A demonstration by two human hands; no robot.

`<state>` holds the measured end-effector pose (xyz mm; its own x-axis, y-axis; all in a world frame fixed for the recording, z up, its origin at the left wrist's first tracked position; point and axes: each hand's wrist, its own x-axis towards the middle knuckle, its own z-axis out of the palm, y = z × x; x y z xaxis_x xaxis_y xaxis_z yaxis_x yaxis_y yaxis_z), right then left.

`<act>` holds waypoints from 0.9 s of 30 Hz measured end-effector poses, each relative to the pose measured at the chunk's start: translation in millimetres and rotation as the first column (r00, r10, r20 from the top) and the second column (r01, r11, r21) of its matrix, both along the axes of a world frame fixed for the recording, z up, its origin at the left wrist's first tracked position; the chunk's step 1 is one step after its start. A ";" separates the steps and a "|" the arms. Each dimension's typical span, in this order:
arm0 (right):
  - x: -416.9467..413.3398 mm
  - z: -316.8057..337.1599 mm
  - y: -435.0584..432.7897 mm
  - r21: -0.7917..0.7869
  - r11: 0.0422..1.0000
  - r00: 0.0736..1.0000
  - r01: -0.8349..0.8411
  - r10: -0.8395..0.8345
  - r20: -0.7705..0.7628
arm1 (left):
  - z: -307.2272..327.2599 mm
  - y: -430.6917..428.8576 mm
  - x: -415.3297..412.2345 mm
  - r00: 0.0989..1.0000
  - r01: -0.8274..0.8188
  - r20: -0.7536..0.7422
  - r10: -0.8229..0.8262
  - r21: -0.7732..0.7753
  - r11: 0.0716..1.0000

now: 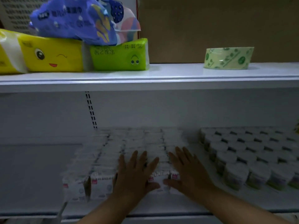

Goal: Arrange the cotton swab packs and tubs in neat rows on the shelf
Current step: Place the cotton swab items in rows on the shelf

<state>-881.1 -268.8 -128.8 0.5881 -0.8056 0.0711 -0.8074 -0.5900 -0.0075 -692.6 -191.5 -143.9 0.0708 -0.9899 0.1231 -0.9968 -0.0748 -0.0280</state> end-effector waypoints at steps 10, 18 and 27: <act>-6.9 -10.2 2.5 -0.115 0.991 0.996 0.062 -0.068 -0.050 | 12.3 5.1 -3.9 0.994 0.054 0.091 -0.057 0.038 0.998; -13.3 5.9 31.9 -0.200 0.979 0.999 0.039 -0.045 -0.023 | 16.5 24.8 10.7 0.958 0.261 0.153 -0.241 -0.123 0.958; 70.0 33.4 71.1 -0.227 0.971 0.997 -0.079 0.081 -0.002 | 46.9 61.9 127.6 0.963 0.231 0.178 -0.204 -0.144 0.962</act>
